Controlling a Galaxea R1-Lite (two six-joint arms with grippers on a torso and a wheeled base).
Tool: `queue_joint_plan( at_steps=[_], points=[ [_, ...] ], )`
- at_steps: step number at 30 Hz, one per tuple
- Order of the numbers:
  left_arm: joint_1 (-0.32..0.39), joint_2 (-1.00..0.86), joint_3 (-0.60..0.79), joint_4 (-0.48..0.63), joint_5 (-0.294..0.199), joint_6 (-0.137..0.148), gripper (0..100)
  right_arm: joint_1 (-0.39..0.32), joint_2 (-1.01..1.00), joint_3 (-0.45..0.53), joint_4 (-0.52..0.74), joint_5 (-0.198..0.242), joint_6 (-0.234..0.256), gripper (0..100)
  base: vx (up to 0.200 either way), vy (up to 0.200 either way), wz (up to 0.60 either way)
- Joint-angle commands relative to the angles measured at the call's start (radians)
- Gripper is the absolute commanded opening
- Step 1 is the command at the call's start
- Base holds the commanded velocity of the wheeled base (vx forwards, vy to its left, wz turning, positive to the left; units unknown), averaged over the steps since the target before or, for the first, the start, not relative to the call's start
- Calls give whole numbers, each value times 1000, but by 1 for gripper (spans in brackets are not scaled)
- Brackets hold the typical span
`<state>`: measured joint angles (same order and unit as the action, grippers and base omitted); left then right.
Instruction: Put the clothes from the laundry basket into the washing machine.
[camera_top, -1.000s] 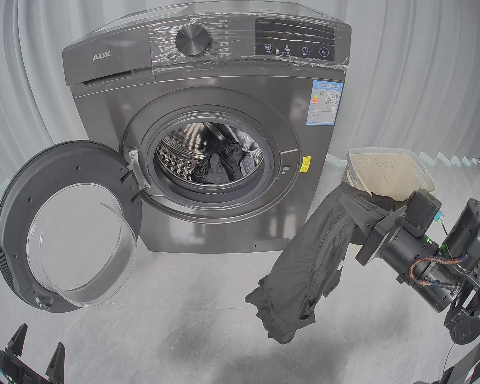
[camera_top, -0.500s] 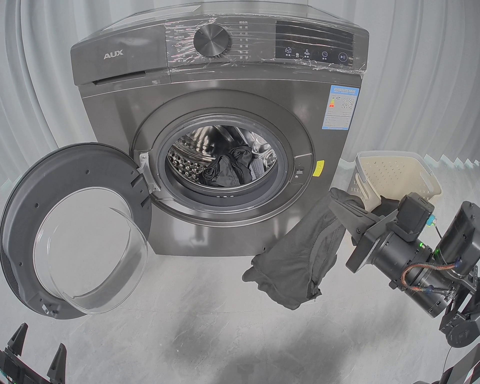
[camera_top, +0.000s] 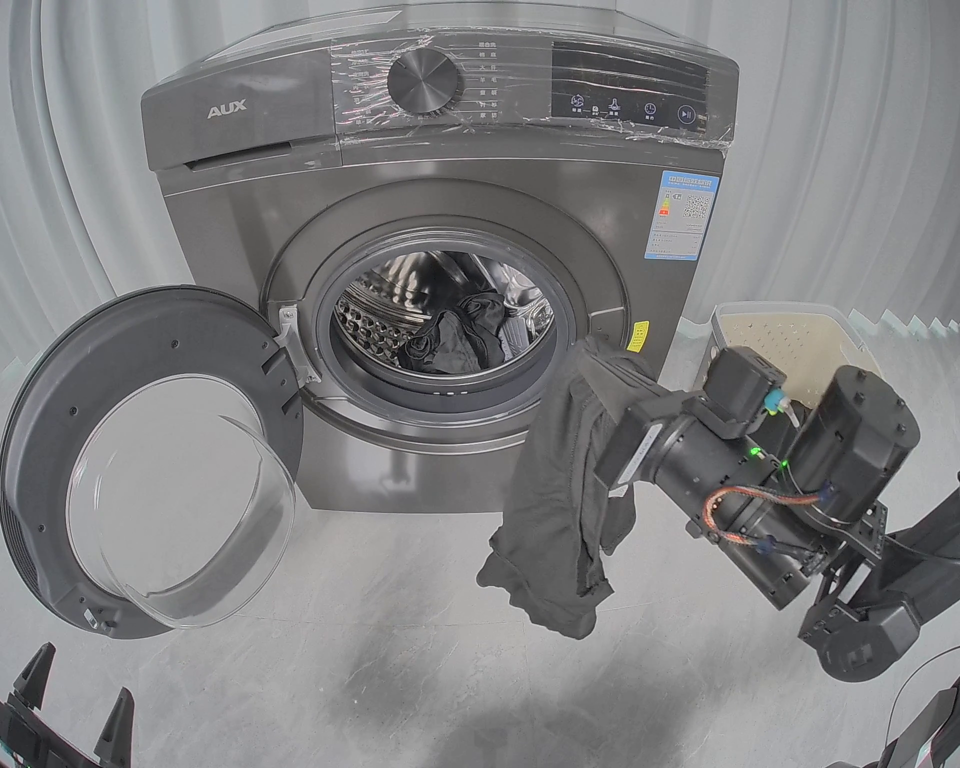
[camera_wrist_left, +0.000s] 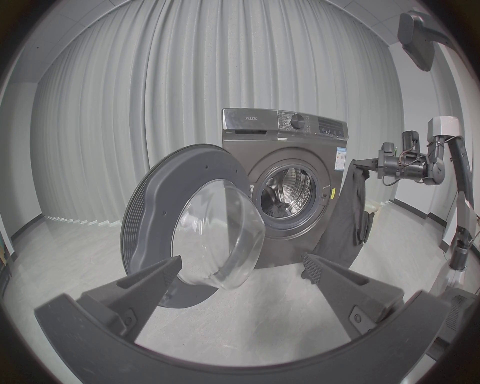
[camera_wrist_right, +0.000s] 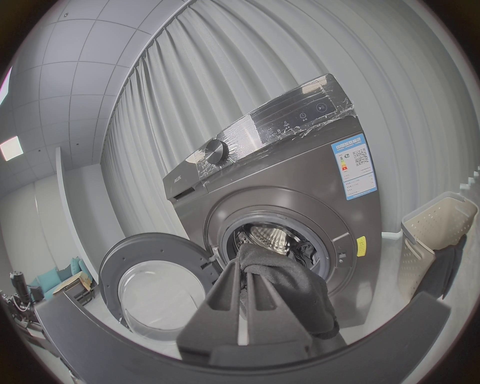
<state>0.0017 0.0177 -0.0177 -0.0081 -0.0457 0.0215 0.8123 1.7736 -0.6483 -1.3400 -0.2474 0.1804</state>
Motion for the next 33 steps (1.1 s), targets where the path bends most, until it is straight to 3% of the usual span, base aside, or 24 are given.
queue_joint_plan(
  at_steps=[1, 3, 4, 6, 7, 8, 9, 10, 11, 12, 15, 16, 17, 21, 26, 33],
  points=[
    [1, -13, -97, -66, -20, -52, 100, 1, 93, -97, -15, -4, 4, 0, 0, 0, 0],
    [-5, 24, -180, -58, -83, -72, 100, 2, 96, -119, -11, -1, 4, 0, 0, 0, 0],
    [-5, 77, -188, -39, -131, -72, 100, 2, 98, -131, -7, 7, 2, 0, 0, 0, 0],
    [0, 122, -183, -33, -171, -72, 100, 2, 102, -145, -2, 10, 2, 0, 0, 0, 0],
    [4, 196, -177, -38, -249, -69, 100, 4, 121, -174, -1, 11, 2, 0, 0, 0, 0],
    [4, 202, -177, -39, -255, -69, 100, 4, 122, -177, -1, 11, 2, 0, 0, 0, 0],
    [3, 277, -180, -49, -327, -64, 100, 1, 132, -191, -1, 14, 1, 0, 0, 0, 0],
    [0, 315, -183, -66, -362, -61, 100, -1, 133, -197, 4, 16, 1, 0, 0, 0, 0],
    [-2, 321, -183, -69, -367, -61, 100, -2, 133, -198, 4, 16, 1, 0, 0, 0, 0],
    [-2, 378, -185, -121, -413, -52, 100, -5, 136, -215, 4, 20, 1, 0, 0, 0, 0],
    [-6, 518, -185, -211, -471, 2, 100, -7, 148, -237, 4, 23, 1, 0, 0, 0, 0],
    [-8, 524, -185, -214, -474, 3, 100, -7, 148, -237, 4, 23, 1, 0, 0, 0, 0],
    [-19, 601, -186, -247, -511, 28, 100, -5, 148, -241, 4, 23, 1, 0, 0, 0, 0],
    [-100, 768, -200, -297, -528, 49, 100, -4, 148, -246, 4, 23, 1, 0, 0, 0, 0],
    [-224, 979, -228, -448, -508, 48, 100, 1, 150, -246, 2, 23, 1, 0, 0, 0, 0],
    [-327, 1226, -252, -615, -497, 48, 100, 1, 153, -246, -1, 17, 2, 0, 0, 0, 0]
  ],
)
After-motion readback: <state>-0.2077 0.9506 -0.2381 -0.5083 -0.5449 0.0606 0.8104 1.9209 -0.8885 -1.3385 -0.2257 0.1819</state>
